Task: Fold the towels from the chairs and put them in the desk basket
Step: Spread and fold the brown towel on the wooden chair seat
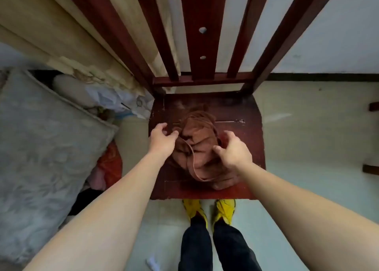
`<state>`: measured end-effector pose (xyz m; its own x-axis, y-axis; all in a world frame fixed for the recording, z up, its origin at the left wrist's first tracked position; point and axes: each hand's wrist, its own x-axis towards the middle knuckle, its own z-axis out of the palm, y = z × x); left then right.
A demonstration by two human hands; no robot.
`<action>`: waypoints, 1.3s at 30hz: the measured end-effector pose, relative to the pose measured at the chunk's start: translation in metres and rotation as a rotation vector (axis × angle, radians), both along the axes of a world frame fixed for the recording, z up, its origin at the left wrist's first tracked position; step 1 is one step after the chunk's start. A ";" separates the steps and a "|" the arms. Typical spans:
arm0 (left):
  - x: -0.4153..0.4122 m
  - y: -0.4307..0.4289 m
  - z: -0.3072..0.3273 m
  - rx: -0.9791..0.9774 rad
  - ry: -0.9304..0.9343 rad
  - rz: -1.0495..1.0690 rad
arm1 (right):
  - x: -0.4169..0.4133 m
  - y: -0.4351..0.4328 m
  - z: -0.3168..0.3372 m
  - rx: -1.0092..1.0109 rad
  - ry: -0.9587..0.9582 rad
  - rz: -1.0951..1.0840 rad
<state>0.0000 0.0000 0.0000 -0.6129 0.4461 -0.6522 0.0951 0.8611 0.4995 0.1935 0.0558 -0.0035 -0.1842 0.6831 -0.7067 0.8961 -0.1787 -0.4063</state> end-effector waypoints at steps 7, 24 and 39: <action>0.008 -0.016 -0.033 0.055 -0.270 0.612 | 0.014 -0.040 -0.023 0.037 -0.072 -0.086; 0.006 -0.059 -0.055 -0.010 -0.676 0.473 | -0.025 0.018 -0.050 0.036 0.127 -0.324; 0.022 -0.033 -0.055 -0.027 -0.077 0.342 | 0.035 0.011 -0.036 0.215 -0.231 -0.131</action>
